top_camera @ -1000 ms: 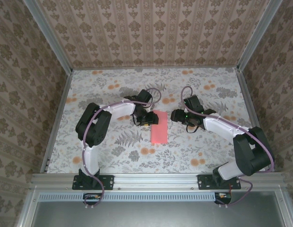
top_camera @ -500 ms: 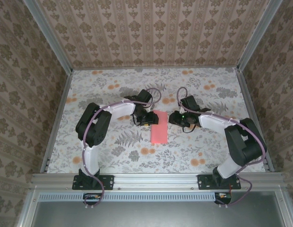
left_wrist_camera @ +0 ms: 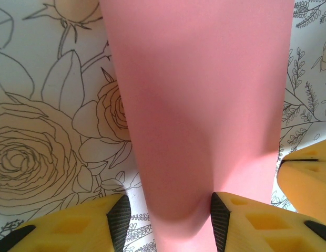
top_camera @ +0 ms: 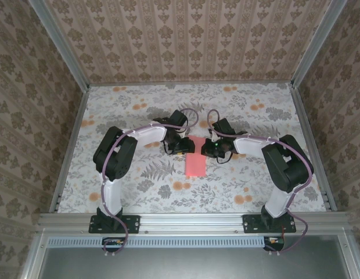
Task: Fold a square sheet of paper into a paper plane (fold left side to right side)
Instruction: Hold the square sheet of paper at the center of the table.
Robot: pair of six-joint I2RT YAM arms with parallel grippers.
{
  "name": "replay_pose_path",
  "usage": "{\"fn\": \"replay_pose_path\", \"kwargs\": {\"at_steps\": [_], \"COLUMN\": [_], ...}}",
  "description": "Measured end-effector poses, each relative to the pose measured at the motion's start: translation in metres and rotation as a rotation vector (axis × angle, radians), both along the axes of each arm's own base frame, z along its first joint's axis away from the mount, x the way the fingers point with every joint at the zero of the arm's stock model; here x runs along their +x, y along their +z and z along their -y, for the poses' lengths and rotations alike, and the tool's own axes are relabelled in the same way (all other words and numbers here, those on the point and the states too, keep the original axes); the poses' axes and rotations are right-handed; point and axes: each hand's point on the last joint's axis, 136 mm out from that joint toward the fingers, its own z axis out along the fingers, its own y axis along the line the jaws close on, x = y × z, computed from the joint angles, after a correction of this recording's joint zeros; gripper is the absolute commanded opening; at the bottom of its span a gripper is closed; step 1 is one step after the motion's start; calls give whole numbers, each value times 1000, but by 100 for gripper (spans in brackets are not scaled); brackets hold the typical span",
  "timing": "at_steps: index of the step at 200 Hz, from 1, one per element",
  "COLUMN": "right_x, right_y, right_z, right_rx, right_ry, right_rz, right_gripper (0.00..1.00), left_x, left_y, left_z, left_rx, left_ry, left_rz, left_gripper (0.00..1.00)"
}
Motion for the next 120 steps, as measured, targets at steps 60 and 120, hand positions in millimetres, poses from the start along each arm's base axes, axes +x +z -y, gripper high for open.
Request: {"fn": "replay_pose_path", "kwargs": {"at_steps": [60,120], "right_x": [-5,-5], "right_y": [-12,-13], "right_z": [2,3], "right_rx": [-25,-39], "right_ry": [1,5], "right_rz": [-41,-53], "right_gripper": [7,7], "left_x": [0,0], "left_y": [0,3], "left_z": [0,1], "left_rx": [0,-4], "left_ry": [0,-2], "left_rz": [0,6], "left_gripper": [49,51]}}
